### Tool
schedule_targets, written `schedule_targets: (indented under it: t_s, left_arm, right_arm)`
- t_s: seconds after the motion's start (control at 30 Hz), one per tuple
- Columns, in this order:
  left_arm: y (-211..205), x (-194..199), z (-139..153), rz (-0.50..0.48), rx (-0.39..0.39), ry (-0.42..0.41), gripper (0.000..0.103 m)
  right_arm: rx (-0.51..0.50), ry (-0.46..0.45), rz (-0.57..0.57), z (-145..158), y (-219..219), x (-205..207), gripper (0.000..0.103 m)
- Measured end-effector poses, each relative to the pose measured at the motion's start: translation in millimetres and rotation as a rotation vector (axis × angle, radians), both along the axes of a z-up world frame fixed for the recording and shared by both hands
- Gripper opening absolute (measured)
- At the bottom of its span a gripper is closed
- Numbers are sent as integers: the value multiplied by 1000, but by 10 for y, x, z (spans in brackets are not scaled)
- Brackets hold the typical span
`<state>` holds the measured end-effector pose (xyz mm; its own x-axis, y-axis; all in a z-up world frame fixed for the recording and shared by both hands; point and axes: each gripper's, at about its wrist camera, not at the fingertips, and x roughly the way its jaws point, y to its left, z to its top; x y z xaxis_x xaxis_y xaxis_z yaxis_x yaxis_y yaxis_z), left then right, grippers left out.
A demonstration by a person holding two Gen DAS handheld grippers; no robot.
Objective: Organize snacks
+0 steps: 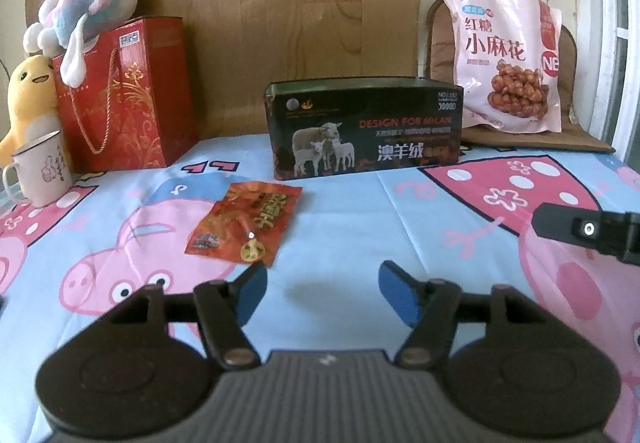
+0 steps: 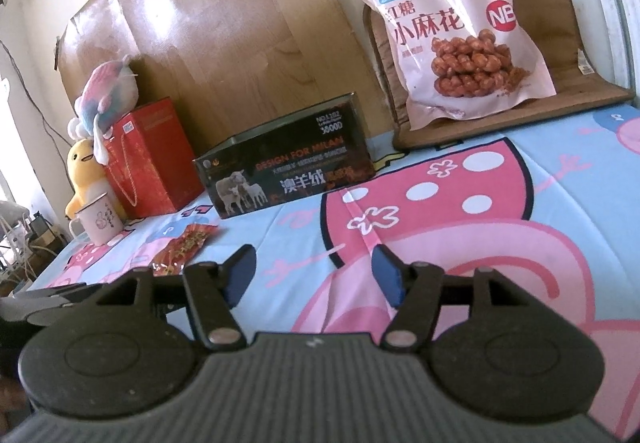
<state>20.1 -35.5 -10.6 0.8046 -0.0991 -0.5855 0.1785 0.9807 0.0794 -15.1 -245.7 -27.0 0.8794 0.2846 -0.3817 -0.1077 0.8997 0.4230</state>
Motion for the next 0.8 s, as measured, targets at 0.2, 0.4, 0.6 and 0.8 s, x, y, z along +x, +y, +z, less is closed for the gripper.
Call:
schedule_targets:
  t_s: [0.2, 0.4, 0.6, 0.8]
  left_arm:
    - [6, -49, 23, 35, 14, -32, 98]
    - [43, -126, 47, 25, 10, -69, 103]
    - [44, -19, 19, 51, 21, 16, 103]
    - [42, -35, 0, 87, 41, 20, 103]
  right_arm:
    - [7, -6, 3, 3, -4, -9, 76]
    - [5, 6, 27, 4, 34, 12, 82]
    - [13, 2, 43, -1, 20, 17, 88]
    - [30, -20, 43, 5, -4, -12, 91]
